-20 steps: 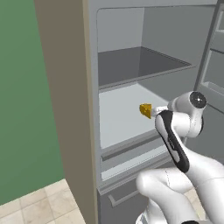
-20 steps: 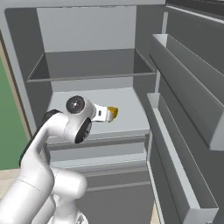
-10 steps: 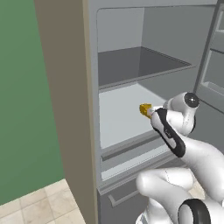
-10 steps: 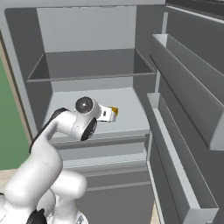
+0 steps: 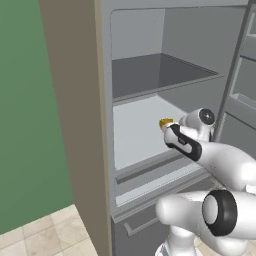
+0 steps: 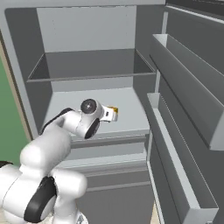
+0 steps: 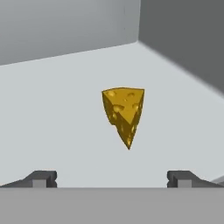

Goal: Take the cheese, shrimp, and sweet potato from the fridge and place them on the plate on the dining counter to create an appetizer plate.

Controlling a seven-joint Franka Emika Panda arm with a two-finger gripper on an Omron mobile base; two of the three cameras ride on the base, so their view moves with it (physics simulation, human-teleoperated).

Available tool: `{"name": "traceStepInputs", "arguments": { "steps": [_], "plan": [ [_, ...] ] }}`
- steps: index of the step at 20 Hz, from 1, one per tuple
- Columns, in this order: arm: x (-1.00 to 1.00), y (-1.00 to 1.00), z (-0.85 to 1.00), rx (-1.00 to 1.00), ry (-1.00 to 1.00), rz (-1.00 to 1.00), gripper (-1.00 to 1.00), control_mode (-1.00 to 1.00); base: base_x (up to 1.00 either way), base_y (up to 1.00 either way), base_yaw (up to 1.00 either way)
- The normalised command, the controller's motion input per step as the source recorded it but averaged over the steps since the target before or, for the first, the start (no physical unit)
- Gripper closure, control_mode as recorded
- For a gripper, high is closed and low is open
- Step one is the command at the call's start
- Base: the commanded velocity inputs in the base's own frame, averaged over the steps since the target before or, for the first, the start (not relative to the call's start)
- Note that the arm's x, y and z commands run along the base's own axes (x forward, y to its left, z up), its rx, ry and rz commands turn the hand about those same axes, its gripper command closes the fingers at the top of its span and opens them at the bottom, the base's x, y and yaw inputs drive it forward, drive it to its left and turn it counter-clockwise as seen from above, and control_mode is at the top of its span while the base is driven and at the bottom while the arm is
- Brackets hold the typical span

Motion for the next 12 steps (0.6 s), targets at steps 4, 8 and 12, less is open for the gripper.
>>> {"name": "traceStepInputs", "arguments": {
  "steps": [4,8,12],
  "plan": [
    [0.52,0.00,-0.14,0.00,0.05,0.00,-1.00,-1.00,0.00,0.00,0.00],
    [0.45,-0.04,-0.13,0.00,0.07,0.00,-1.00,-1.00,0.00,0.00,0.00],
    [0.35,-0.11,-0.19,0.00,0.07,0.00,-1.00,-1.00,0.00,0.00,0.00]
  ]
}}
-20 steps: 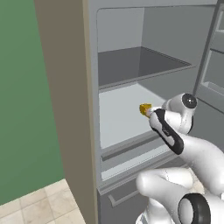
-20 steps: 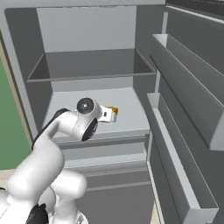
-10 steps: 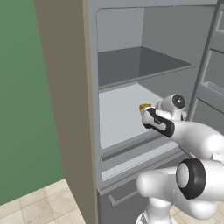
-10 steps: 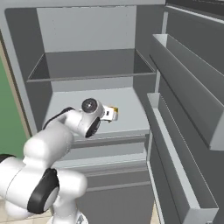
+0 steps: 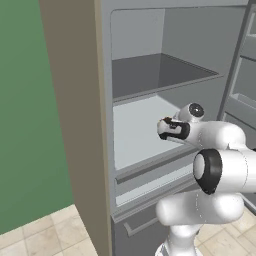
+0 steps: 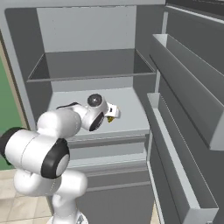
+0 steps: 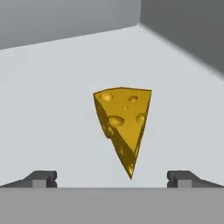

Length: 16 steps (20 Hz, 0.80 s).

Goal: Take the cheese, shrimp, and sweet potato from the fridge and place them on the plate on the dining counter to create an appetizer plate.

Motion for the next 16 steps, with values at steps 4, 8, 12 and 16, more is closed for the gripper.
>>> {"name": "traceStepInputs", "arguments": {
  "steps": [4,8,12,16],
  "plan": [
    [0.26,-0.16,-0.24,0.00,0.04,0.00,-1.00,-1.00,0.00,0.00,0.00],
    [0.28,-0.17,-0.23,0.00,0.01,0.00,-1.00,-1.00,0.00,0.00,0.00],
    [0.34,-0.16,-0.25,0.00,0.00,0.00,-1.00,-1.00,0.00,0.00,0.00],
    [0.24,-0.07,-0.37,0.00,0.00,0.00,-1.00,-1.00,0.00,0.00,0.00]
  ]
}}
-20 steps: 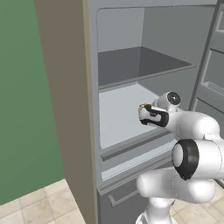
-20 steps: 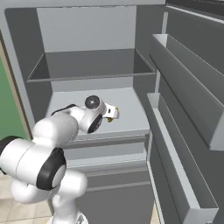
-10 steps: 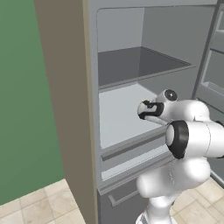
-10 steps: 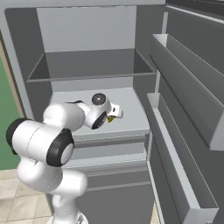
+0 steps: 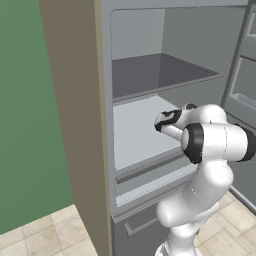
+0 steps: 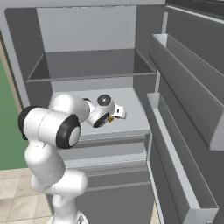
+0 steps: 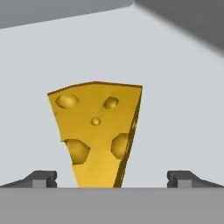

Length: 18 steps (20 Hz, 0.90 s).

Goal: Take the cheese, shrimp, and sweet potato from the fridge and place them on the plate on the dining counter to create an appetizer plate.

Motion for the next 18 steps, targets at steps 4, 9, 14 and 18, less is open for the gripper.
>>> {"name": "traceStepInputs", "arguments": {
  "steps": [4,9,14,18],
  "plan": [
    [0.19,0.00,-0.47,0.00,0.00,0.00,-1.00,-1.00,0.00,0.00,0.00],
    [0.26,0.00,-0.48,0.00,0.00,0.00,-1.00,-1.00,0.00,0.00,0.00],
    [0.08,0.00,-0.58,0.00,0.00,0.00,1.00,-1.00,0.00,0.00,0.00],
    [0.00,0.00,-0.58,0.00,0.00,0.00,1.00,-1.00,0.00,0.00,0.00]
  ]
}}
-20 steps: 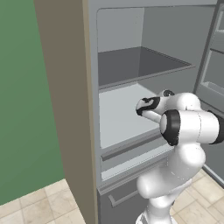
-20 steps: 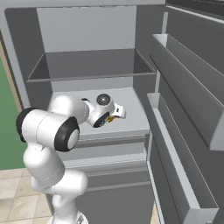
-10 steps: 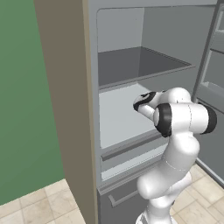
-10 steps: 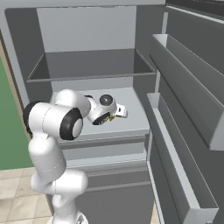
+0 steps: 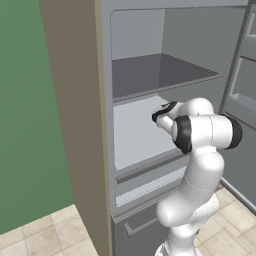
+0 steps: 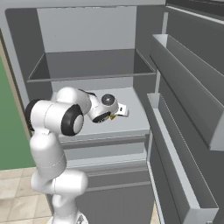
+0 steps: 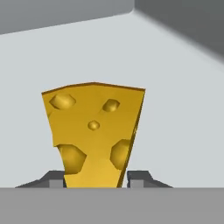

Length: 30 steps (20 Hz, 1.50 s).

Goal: Take the cheese, shrimp, and sweet potato from the fridge and place them on the plate on the dining counter to create an appetizer plate.

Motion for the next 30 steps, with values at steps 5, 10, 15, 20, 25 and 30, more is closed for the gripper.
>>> {"name": "traceStepInputs", "arguments": {
  "steps": [5,10,15,20,25,30],
  "plan": [
    [-0.03,0.00,-0.60,0.00,0.00,0.00,1.00,-1.00,0.00,0.00,0.00],
    [-0.33,0.11,-0.22,0.00,0.05,0.00,1.00,-1.00,0.00,0.00,0.00],
    [-0.74,0.04,0.14,0.00,0.01,0.00,1.00,-1.00,0.00,0.00,0.00],
    [-0.78,0.05,0.29,0.00,0.00,0.00,1.00,-1.00,0.00,0.00,0.00],
    [-0.42,0.02,0.73,0.00,0.04,0.00,1.00,-1.00,0.00,0.00,0.00],
    [-0.56,0.00,0.93,0.00,0.15,0.00,1.00,-1.00,0.00,0.00,0.00]
  ]
}}
